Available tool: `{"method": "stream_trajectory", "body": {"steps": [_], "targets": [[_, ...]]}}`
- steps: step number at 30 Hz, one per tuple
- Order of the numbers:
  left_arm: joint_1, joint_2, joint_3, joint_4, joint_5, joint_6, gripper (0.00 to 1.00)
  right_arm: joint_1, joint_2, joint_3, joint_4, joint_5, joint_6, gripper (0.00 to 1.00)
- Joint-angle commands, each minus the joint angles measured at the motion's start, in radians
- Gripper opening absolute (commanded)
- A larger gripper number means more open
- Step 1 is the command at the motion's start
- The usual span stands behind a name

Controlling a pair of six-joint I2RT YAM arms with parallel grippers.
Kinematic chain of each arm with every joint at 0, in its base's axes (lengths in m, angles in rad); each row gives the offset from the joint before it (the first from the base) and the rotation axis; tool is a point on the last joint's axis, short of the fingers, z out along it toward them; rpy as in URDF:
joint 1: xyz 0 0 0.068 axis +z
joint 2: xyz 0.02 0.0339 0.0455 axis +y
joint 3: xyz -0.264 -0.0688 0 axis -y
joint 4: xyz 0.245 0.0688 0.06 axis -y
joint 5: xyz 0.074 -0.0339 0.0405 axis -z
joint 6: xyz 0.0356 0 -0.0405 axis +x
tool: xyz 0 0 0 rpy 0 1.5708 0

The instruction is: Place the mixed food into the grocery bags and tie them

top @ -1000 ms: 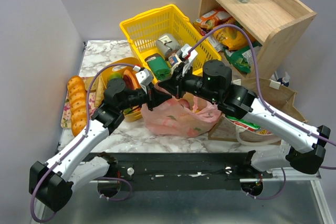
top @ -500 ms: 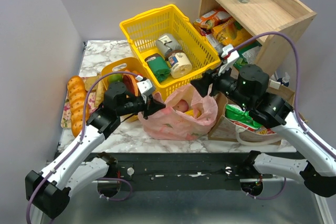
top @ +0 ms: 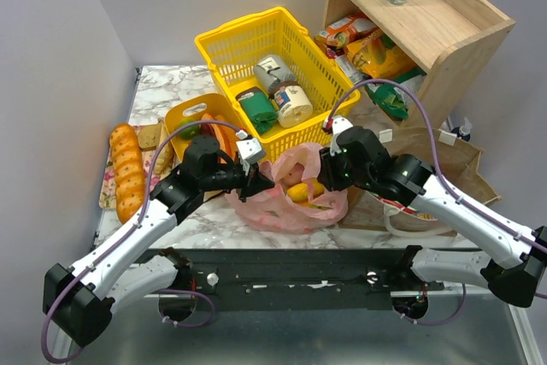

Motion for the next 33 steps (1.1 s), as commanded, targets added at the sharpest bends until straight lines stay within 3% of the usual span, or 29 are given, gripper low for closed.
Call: {"method": "stream_trajectory", "body": {"steps": [1,10,21,33], "targets": [[-0.023,-0.017,0.005,-0.029,-0.034,0.017,0.00,0.099,0.006,0.040,-0.007,0.058,0.050,0.37],[-0.037,-0.037,0.004,-0.041,-0.055,0.016,0.00,0.269,0.153,0.128,-0.105,0.299,0.099,0.53],[-0.051,-0.057,0.005,-0.051,-0.077,0.043,0.00,0.269,0.403,0.198,-0.259,0.478,0.185,0.75],[-0.055,-0.069,0.005,-0.055,-0.089,0.045,0.00,0.268,0.556,0.128,-0.334,0.702,0.223,0.86]]}}
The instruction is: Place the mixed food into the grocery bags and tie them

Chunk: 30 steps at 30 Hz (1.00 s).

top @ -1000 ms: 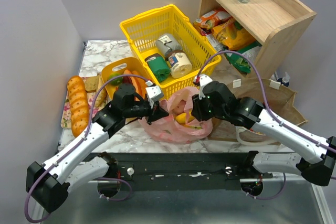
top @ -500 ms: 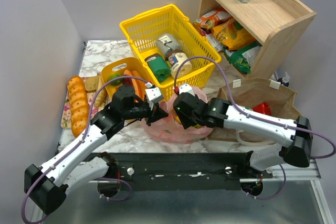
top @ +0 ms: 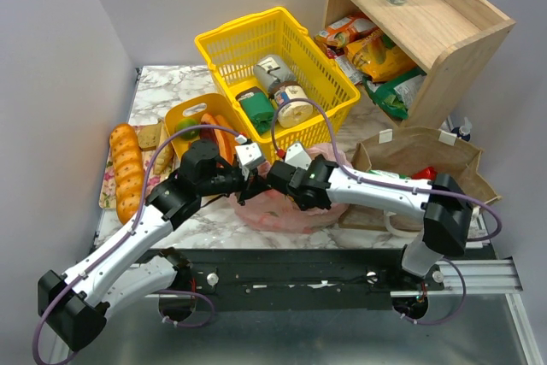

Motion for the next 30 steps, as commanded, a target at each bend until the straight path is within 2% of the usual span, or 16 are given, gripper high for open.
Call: {"method": "stream_trajectory", "body": {"steps": [1,5,8,9,12,15,19,23,30], "targets": [[-0.009,-0.018,0.002,-0.015,-0.017,0.011,0.00,0.003,0.045,-0.043,-0.077,0.141,0.051,0.86],[-0.009,-0.018,0.002,-0.015,-0.021,0.013,0.00,0.001,0.068,-0.058,-0.140,0.218,0.096,0.82],[-0.009,-0.021,0.004,-0.015,-0.023,0.013,0.00,-0.006,0.069,-0.077,-0.171,0.246,0.122,0.62],[-0.009,-0.020,0.004,-0.015,-0.024,0.011,0.00,-0.011,0.066,-0.080,-0.174,0.247,0.131,0.43],[-0.009,-0.018,0.004,-0.016,-0.023,0.011,0.00,-0.022,0.026,-0.069,-0.164,0.223,0.127,0.15],[-0.009,-0.015,0.004,-0.016,-0.026,0.011,0.00,-0.023,-0.088,-0.051,-0.061,0.114,0.046,0.04],[-0.009,-0.029,0.005,-0.021,-0.072,0.008,0.00,-0.052,-0.294,-0.057,0.181,-0.111,-0.065,0.01],[-0.008,-0.038,0.007,-0.026,-0.127,0.007,0.00,-0.091,-0.460,-0.066,0.310,-0.326,-0.116,0.01],[-0.008,-0.012,0.019,-0.052,-0.213,-0.005,0.00,-0.148,-0.593,-0.113,0.410,-0.476,-0.087,0.01]]}}
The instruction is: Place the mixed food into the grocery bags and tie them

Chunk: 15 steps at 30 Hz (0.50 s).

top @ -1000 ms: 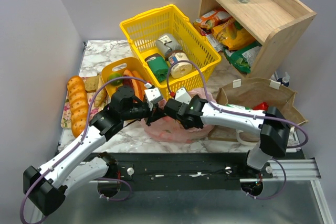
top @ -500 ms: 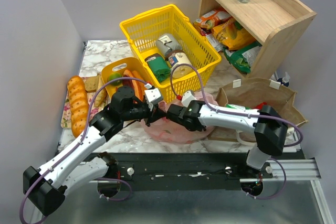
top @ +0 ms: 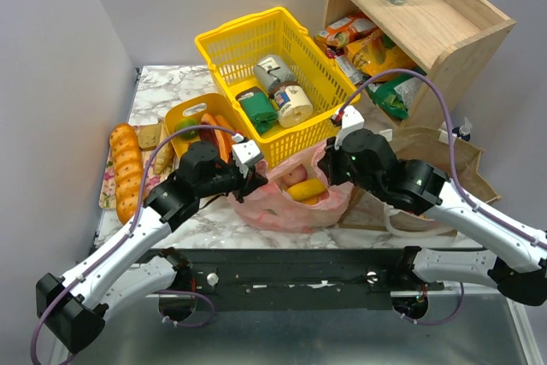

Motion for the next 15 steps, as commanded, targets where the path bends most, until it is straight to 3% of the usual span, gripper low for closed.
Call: {"method": "stream_trajectory", "body": {"steps": [1,10,15], "targets": [[-0.003,0.017,0.021,-0.024,-0.106,-0.010,0.00,-0.038,-0.073,-0.054,0.140,-0.193,0.009,0.01],[0.012,0.072,0.036,-0.049,-0.234,-0.042,0.00,-0.146,-0.204,-0.185,0.262,-0.375,0.037,0.01],[0.055,0.159,0.076,-0.084,-0.281,-0.085,0.00,-0.144,-0.174,-0.255,0.451,-0.758,0.011,0.01]]}}
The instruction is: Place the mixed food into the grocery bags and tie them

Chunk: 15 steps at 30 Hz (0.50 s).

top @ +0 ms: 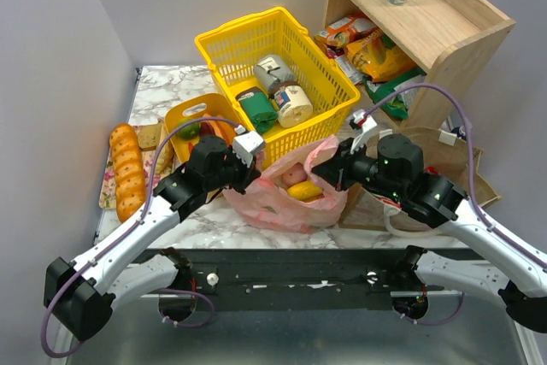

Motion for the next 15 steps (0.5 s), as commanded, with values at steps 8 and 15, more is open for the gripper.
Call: {"method": "stream_trajectory", "body": {"steps": [8,15], "targets": [[0.084,0.091,0.054,-0.038,-0.027,-0.074,0.00,0.002,0.106,-0.100,0.263,-0.372,-0.015,0.01],[0.084,0.085,0.044,-0.012,0.031,-0.066,0.00,0.002,0.184,-0.091,0.246,-0.226,-0.094,0.11]]}}
